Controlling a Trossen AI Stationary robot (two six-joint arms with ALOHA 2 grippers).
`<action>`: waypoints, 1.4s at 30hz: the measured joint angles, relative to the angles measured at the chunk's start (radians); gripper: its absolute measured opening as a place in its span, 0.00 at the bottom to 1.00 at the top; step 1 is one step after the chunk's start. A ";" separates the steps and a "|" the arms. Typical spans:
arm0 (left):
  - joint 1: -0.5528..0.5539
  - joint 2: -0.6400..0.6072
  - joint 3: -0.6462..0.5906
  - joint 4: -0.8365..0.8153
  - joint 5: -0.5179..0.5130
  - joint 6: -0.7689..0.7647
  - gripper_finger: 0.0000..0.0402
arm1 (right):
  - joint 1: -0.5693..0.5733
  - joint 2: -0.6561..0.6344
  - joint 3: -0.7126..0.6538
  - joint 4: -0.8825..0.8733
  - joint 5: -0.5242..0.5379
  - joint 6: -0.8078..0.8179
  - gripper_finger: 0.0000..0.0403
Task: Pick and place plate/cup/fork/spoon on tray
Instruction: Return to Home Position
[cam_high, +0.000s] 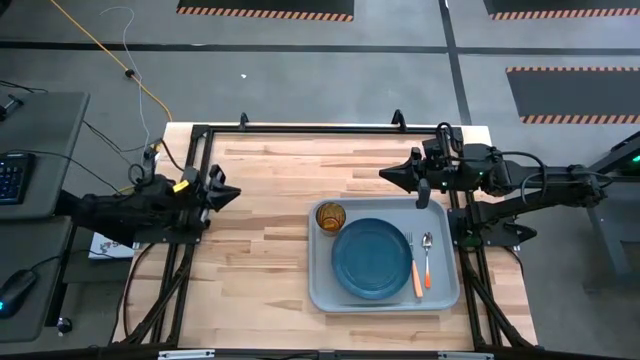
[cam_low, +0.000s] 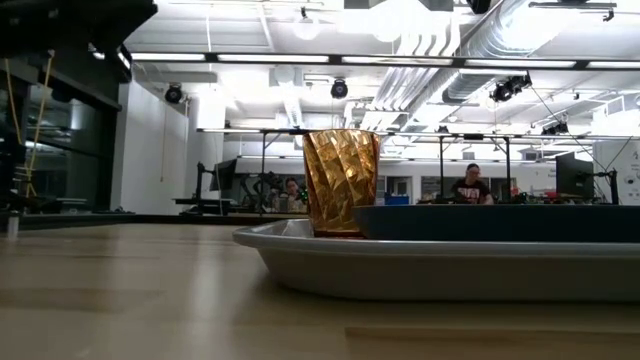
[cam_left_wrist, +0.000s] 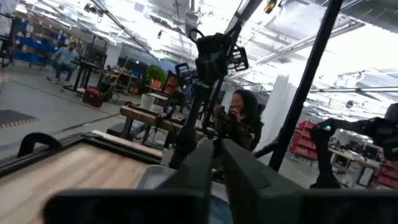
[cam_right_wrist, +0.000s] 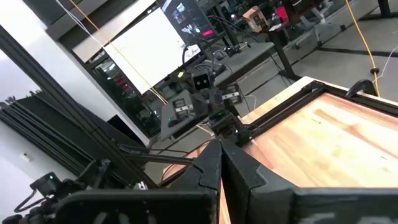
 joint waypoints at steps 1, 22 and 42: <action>0.000 -0.011 -0.013 0.002 0.009 0.001 0.04 | 0.000 0.000 0.000 0.000 0.000 -0.003 0.00; 0.000 -0.037 -0.122 -0.047 0.151 -0.006 0.00 | 0.000 0.000 0.000 -0.035 -0.028 -0.006 0.00; 0.000 -0.037 -0.122 -0.067 0.119 0.029 0.00 | 0.000 -0.125 -0.001 -0.218 -0.014 -0.141 0.00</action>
